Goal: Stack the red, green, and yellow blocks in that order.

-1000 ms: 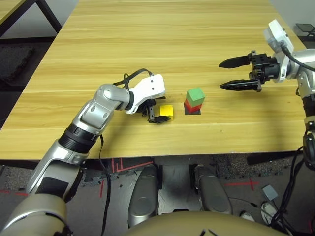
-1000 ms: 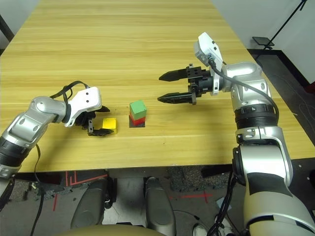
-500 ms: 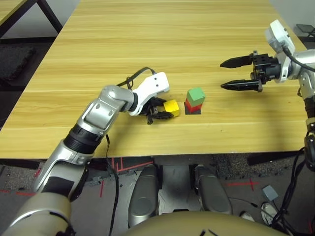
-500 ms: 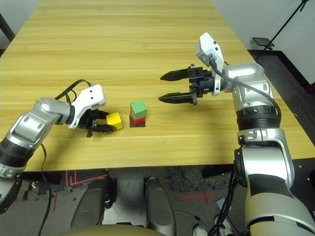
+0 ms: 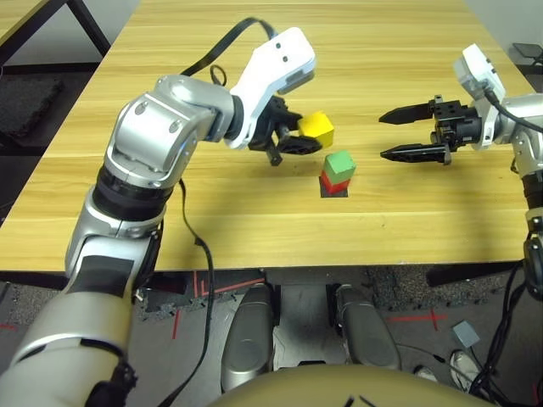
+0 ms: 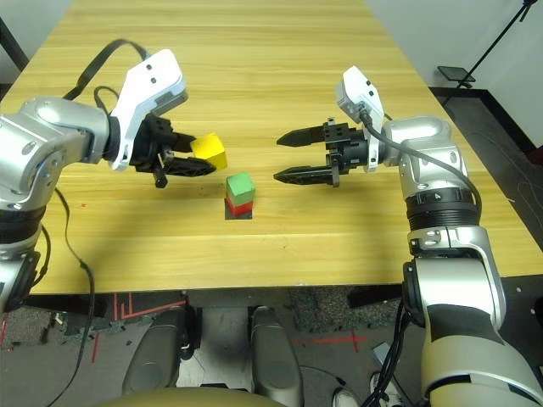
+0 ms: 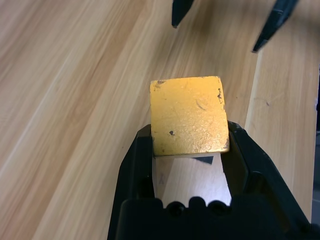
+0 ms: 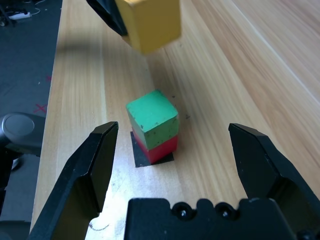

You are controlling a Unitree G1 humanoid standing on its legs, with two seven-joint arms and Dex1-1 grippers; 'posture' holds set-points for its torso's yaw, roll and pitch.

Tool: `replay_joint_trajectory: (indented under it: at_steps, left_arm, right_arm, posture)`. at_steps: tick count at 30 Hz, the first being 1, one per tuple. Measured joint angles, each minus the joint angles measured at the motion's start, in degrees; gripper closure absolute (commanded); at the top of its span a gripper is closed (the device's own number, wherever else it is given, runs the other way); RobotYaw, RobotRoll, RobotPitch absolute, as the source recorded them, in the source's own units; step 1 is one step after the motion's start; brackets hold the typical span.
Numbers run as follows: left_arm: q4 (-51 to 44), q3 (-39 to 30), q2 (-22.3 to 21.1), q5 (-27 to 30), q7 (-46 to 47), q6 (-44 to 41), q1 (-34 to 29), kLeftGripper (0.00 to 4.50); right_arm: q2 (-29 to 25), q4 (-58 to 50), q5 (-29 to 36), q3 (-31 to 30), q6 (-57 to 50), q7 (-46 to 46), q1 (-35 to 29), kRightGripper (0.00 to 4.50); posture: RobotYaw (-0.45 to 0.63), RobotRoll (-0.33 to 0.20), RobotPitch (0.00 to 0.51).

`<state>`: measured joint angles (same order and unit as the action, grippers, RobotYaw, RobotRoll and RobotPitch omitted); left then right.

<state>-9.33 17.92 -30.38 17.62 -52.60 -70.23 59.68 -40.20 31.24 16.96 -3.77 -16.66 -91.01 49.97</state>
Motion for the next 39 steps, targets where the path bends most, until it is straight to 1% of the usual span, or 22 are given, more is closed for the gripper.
replay_joint_trajectory:
  at_steps: [7, 14, 24, 31, 39]
  left_arm:
    - [3.8, 3.2, 3.5, 0.1, 1.5, 1.7, 0.6, 2.56]
    - [4.2, 4.6, 6.0, 0.1, 3.3, 2.6, -0.3, 2.56]
    - [5.9, 6.7, 5.9, -1.3, 5.1, 6.7, -3.8, 2.56]
    - [6.4, 6.9, 5.4, -1.8, 5.0, 9.4, -4.4, 2.56]
    - [6.2, 7.0, 5.2, -1.7, 4.8, 9.5, -4.4, 2.56]
  right_arm:
    - [-0.9, -3.6, 0.4, 0.4, -1.4, -0.4, -2.4, 0.00]
    - [-1.6, -5.9, 2.0, 1.6, -2.3, 0.3, -4.1, 0.00]
    - [-1.7, -7.5, 2.3, 2.0, -3.4, 1.5, -5.5, 0.00]
    - [-1.9, -7.6, 2.3, 2.1, -3.8, 1.7, -5.6, 0.00]
    - [-1.9, -7.7, 2.3, 2.2, -3.8, 1.8, -5.6, 0.00]
  posture:
    - [0.17, 0.042, 0.136]
    - [0.16, 0.050, 0.140]
    - [0.15, 0.052, 0.150]
    - [0.15, 0.051, 0.154]
    - [0.16, 0.054, 0.154]
